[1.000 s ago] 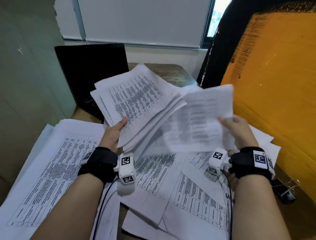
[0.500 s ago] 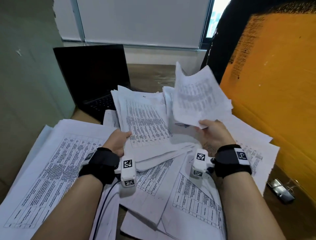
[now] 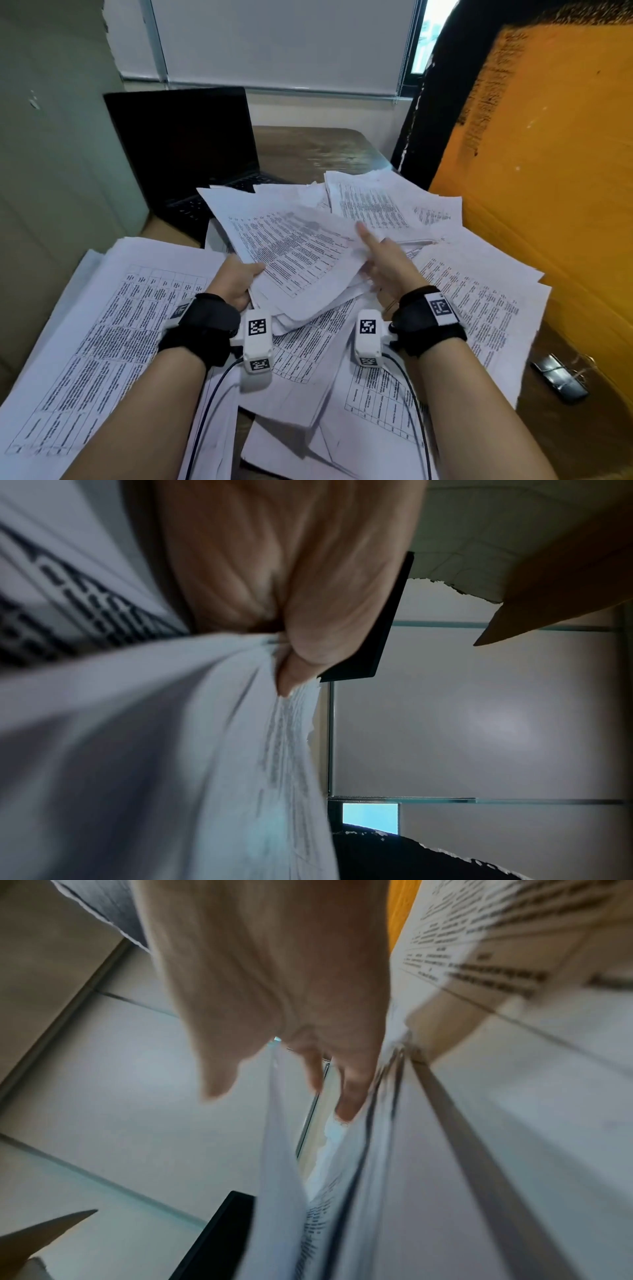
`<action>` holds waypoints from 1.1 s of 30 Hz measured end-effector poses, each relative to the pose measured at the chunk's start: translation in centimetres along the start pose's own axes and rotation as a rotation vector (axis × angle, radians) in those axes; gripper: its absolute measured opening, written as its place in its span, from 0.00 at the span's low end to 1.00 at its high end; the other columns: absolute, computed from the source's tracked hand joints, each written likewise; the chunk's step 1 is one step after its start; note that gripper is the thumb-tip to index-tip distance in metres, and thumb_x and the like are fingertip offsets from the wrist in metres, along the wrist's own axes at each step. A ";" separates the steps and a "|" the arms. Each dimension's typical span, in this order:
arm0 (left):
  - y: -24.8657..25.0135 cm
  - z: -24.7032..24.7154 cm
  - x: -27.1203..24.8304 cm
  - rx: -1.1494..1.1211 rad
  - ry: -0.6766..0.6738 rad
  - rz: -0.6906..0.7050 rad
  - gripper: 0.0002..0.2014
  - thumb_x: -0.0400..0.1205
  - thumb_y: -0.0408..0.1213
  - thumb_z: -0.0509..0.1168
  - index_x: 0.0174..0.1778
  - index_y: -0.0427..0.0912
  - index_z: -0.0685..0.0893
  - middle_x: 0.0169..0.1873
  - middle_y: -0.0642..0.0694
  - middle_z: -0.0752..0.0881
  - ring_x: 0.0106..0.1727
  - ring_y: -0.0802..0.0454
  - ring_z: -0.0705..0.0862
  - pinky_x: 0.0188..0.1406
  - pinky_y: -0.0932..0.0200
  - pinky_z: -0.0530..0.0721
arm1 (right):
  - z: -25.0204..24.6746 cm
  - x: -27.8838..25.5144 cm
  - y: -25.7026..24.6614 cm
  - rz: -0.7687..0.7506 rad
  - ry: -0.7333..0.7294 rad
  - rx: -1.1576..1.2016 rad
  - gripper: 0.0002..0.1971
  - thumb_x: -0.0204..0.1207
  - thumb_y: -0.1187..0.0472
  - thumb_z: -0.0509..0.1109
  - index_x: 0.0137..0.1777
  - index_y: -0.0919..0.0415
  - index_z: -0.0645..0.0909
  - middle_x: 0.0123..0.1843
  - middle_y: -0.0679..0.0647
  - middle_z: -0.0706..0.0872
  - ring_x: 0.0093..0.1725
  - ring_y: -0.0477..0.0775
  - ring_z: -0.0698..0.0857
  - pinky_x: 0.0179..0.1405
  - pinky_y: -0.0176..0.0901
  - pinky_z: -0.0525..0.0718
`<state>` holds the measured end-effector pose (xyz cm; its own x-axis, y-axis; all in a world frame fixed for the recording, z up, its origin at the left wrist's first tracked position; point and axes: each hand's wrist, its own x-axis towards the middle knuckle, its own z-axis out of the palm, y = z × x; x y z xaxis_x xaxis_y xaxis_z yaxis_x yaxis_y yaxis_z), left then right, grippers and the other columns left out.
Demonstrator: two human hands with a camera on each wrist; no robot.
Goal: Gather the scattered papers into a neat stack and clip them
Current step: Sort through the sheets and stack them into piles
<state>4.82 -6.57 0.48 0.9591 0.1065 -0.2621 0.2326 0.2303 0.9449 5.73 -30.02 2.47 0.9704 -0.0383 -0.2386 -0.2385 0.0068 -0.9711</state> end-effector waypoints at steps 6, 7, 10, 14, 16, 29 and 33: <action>0.3 -0.5 -0.2 0.075 0.001 0.045 0.08 0.81 0.20 0.57 0.48 0.34 0.79 0.45 0.33 0.83 0.40 0.40 0.85 0.39 0.52 0.89 | -2.2 1.9 0.8 0.049 0.097 0.518 0.19 0.85 0.48 0.62 0.72 0.55 0.73 0.65 0.55 0.80 0.58 0.49 0.85 0.47 0.44 0.83; 0.4 -0.4 -0.4 0.101 -0.028 0.026 0.09 0.81 0.20 0.56 0.47 0.35 0.79 0.47 0.32 0.83 0.43 0.38 0.86 0.42 0.49 0.89 | -2.5 2.3 1.0 0.031 0.059 0.566 0.18 0.86 0.49 0.61 0.70 0.57 0.74 0.65 0.57 0.79 0.60 0.52 0.84 0.50 0.44 0.83; 0.4 -0.4 -0.3 0.143 -0.079 -0.049 0.19 0.78 0.17 0.53 0.63 0.32 0.76 0.57 0.31 0.83 0.58 0.32 0.84 0.59 0.37 0.84 | -3.1 2.9 1.2 0.015 0.013 0.750 0.12 0.85 0.52 0.62 0.52 0.62 0.77 0.65 0.60 0.74 0.61 0.54 0.79 0.56 0.44 0.82; -3.3 -3.0 5.9 0.157 -0.065 -0.081 0.42 0.59 0.26 0.66 0.74 0.30 0.66 0.57 0.38 0.77 0.55 0.40 0.79 0.75 0.29 0.65 | -4.9 2.9 0.5 -0.146 0.030 1.112 0.19 0.76 0.61 0.67 0.63 0.71 0.74 0.74 0.66 0.74 0.78 0.59 0.71 0.79 0.52 0.66; -2.8 -2.5 5.0 0.121 -0.054 -0.064 0.33 0.62 0.25 0.65 0.67 0.30 0.71 0.54 0.37 0.73 0.52 0.47 0.61 0.78 0.28 0.57 | -5.8 2.2 -0.1 -0.230 0.005 1.292 0.25 0.72 0.64 0.67 0.69 0.73 0.72 0.72 0.68 0.75 0.80 0.61 0.69 0.80 0.53 0.65; 0.3 -0.6 0.2 0.031 0.040 -0.085 0.06 0.86 0.26 0.52 0.45 0.34 0.73 0.32 0.38 0.77 0.28 0.44 0.81 0.32 0.54 0.86 | -3.3 -0.8 0.6 0.036 -0.525 0.534 0.24 0.84 0.62 0.54 0.77 0.73 0.69 0.77 0.61 0.75 0.71 0.52 0.80 0.65 0.45 0.84; -0.1 -0.7 0.6 -0.060 0.026 -0.041 0.11 0.86 0.33 0.58 0.56 0.31 0.82 0.46 0.38 0.88 0.48 0.40 0.87 0.53 0.47 0.85 | -3.3 -0.8 0.9 0.158 -0.640 0.318 0.24 0.80 0.61 0.64 0.72 0.74 0.75 0.68 0.64 0.84 0.66 0.57 0.85 0.64 0.48 0.84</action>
<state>5.27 -5.85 0.09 0.9443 0.1201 -0.3064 0.2613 0.2924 0.9199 4.65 -33.25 1.81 0.7811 0.5782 -0.2358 -0.4491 0.2579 -0.8554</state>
